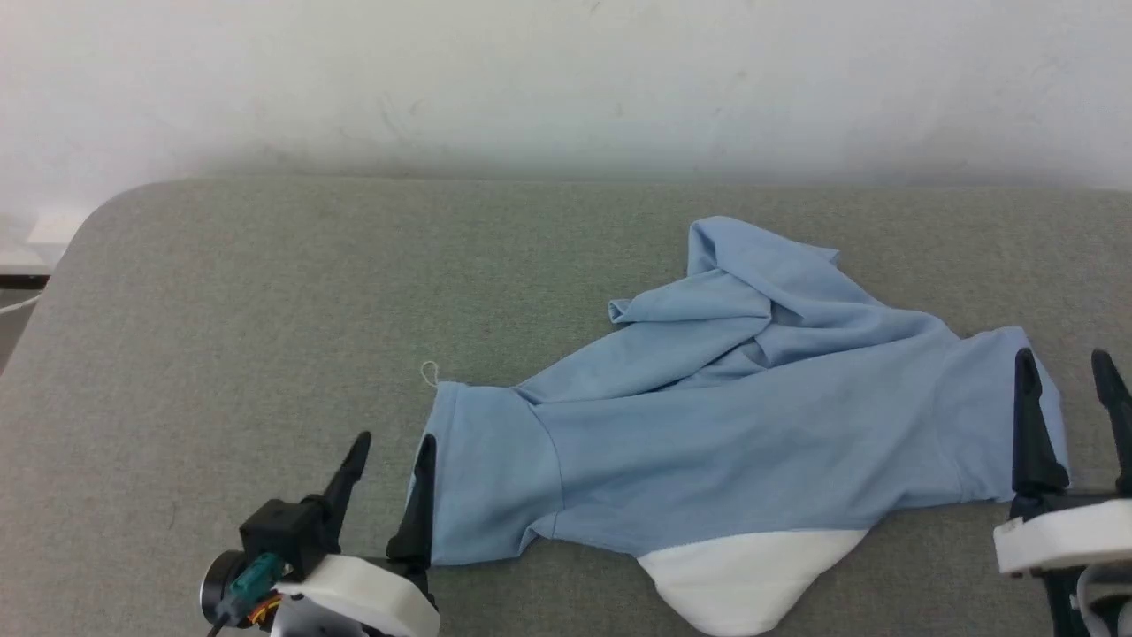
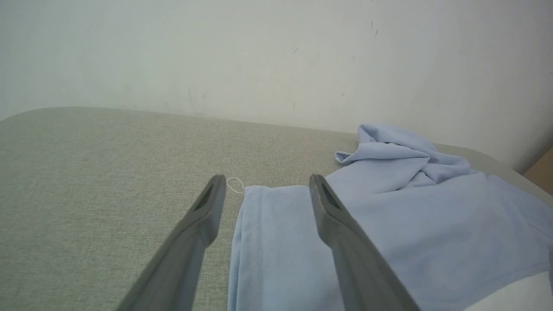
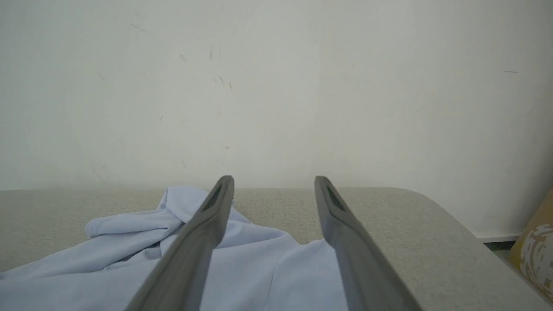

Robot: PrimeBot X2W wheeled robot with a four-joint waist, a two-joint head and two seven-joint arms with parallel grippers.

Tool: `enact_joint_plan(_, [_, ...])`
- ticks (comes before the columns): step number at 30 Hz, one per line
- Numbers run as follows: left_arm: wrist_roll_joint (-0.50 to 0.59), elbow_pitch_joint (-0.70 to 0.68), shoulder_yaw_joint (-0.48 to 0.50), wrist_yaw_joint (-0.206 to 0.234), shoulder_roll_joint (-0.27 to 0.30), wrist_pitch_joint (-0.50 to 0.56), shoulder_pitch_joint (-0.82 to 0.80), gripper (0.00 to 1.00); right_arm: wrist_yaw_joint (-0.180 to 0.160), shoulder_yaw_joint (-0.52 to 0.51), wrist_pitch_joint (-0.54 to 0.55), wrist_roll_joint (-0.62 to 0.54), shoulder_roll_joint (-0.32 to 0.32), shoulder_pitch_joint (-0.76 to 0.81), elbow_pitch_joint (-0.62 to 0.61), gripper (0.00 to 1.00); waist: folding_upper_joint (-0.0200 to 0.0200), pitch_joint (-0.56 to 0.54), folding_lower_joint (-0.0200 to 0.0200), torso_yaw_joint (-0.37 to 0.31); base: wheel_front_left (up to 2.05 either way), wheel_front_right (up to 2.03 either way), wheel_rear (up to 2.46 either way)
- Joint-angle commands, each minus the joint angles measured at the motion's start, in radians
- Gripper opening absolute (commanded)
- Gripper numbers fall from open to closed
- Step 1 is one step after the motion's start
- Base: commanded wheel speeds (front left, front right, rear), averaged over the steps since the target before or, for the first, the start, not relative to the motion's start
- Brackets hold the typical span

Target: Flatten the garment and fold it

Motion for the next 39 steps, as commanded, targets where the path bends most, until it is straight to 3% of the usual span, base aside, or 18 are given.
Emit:
enact_joint_plan(1, [-0.009, 0.0, -0.004, -0.008, 0.009, 0.016, 0.008, 1.0, -0.002, -0.007, -0.005, 0.005, 0.013, 0.014, -0.016, 1.0, 0.0, 0.002, 0.0002, -0.012, 0.0, 0.0, 0.0])
enact_joint_plan(7, [-0.017, -0.044, -0.047, -0.003, 0.066, 0.332, 0.009, 1.0, -0.002, -0.015, 0.016, -0.004, 0.058, 0.058, -0.09, 1.0, 0.0, 0.03, 0.0002, -0.039, 0.0, 0.0, 0.0])
enact_joint_plan(11, [-0.003, -0.092, -0.046, 0.077, 0.107, 0.647, 0.03, 1.0, -0.002, -0.008, 0.032, -0.016, 0.067, 0.056, -0.109, 1.0, 0.0, 0.047, 0.0002, -0.055, 0.0, 0.0, 0.0])
enact_joint_plan(14, [-0.007, -0.154, -0.041, 0.115, 0.118, 0.789, 0.043, 1.0, -0.002, -0.002, 0.031, -0.016, 0.072, 0.052, -0.111, 1.0, 0.0, 0.06, 0.0002, -0.064, 0.0, 0.0, 0.0])
enact_joint_plan(17, [0.011, -0.194, -0.047, 0.138, 0.136, 0.872, 0.053, 1.0, -0.002, 0.004, 0.027, -0.017, 0.078, 0.05, -0.108, 1.0, 0.0, 0.075, 0.0002, -0.071, 0.0, 0.0, 0.0])
enact_joint_plan(25, [-0.021, -0.186, -0.054, 0.14, 0.124, 0.922, 0.046, 0.98, -0.002, 0.005, 0.021, -0.02, 0.087, 0.029, -0.1, 1.0, 0.0, 0.122, 0.0002, -0.08, 0.0, 0.0, 0.0])
enact_joint_plan(26, [-0.031, -0.178, -0.053, 0.139, 0.12, 0.926, 0.045, 0.0, -0.002, 0.003, 0.02, -0.021, 0.088, 0.025, -0.098, 1.0, 0.0, 0.127, 0.0002, -0.08, 0.0, 0.0, 0.0])
enact_joint_plan(31, [-0.042, -0.155, -0.026, 0.152, 0.114, 0.869, 0.028, 0.0, -0.002, -0.003, 0.042, -0.029, 0.088, 0.017, -0.079, 1.0, 0.0, 0.135, 0.0002, -0.077, 0.0, 0.0, 0.0])
enact_joint_plan(39, [-0.044, -0.174, 0.078, 0.199, 0.086, 0.551, -0.019, 0.0, -0.002, 0.033, 0.165, -0.024, 0.016, 0.045, -0.067, 1.0, 0.0, 0.098, 0.0002, -0.053, 0.0, 0.0, 0.0])
